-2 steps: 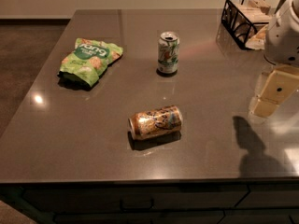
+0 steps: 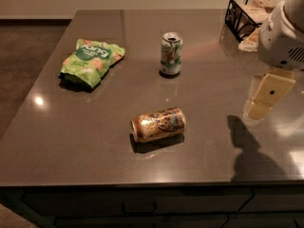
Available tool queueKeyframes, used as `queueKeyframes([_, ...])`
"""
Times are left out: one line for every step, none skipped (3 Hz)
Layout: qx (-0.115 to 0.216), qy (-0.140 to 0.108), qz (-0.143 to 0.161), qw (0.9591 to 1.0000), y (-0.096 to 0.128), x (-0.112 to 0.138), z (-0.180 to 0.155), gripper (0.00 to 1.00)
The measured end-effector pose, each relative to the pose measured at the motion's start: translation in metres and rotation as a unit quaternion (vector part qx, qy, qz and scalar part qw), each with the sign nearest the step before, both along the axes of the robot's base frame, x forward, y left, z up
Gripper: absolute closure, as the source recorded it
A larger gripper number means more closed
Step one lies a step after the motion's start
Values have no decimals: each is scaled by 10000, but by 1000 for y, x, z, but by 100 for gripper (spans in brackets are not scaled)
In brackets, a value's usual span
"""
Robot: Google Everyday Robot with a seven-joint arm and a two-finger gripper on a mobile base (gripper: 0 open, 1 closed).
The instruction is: Place orange can upright
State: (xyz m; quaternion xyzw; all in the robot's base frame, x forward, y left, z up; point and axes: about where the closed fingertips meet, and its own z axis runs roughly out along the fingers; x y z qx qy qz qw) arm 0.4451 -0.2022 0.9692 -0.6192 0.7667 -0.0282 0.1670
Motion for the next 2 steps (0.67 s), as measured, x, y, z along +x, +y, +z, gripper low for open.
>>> queueKeyframes([-17, 145, 435, 9989, 29, 16, -19, 0])
queueKeyframes([-109, 405, 1000, 9941, 66, 21, -45, 0])
